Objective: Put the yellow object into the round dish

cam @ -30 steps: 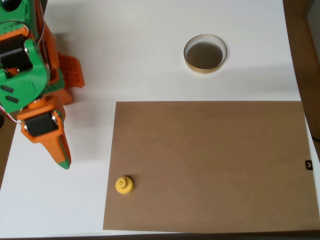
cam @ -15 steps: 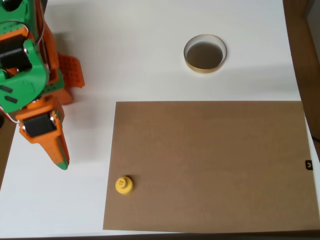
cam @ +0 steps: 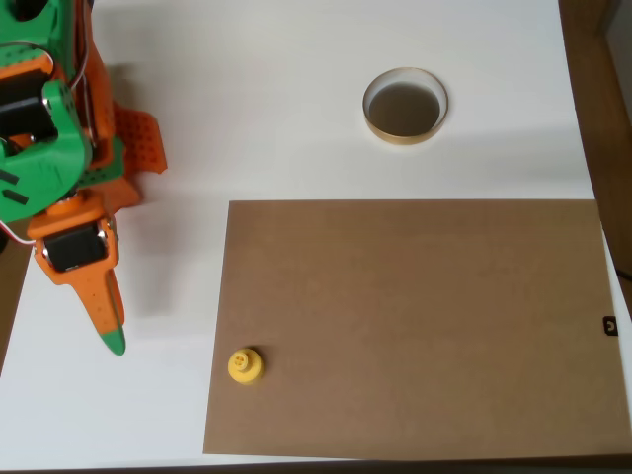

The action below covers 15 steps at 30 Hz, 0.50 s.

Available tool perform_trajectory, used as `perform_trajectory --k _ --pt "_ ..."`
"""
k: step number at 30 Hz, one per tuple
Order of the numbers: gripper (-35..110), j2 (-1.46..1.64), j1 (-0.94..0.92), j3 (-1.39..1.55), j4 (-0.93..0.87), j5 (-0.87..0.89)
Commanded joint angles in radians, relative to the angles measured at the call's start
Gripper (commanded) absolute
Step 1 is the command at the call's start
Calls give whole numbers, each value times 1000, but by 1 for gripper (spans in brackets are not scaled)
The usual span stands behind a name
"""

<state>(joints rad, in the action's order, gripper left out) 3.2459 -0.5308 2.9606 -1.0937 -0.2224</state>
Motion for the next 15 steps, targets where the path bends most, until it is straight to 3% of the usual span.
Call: perform_trajectory --k 1,6,9,15 --pt "25 26 -6 -58 -6 -31" --pt "23 23 40 -84 -6 -23" --pt "14 23 63 -126 -5 -5" --pt "22 -86 138 -212 46 43"
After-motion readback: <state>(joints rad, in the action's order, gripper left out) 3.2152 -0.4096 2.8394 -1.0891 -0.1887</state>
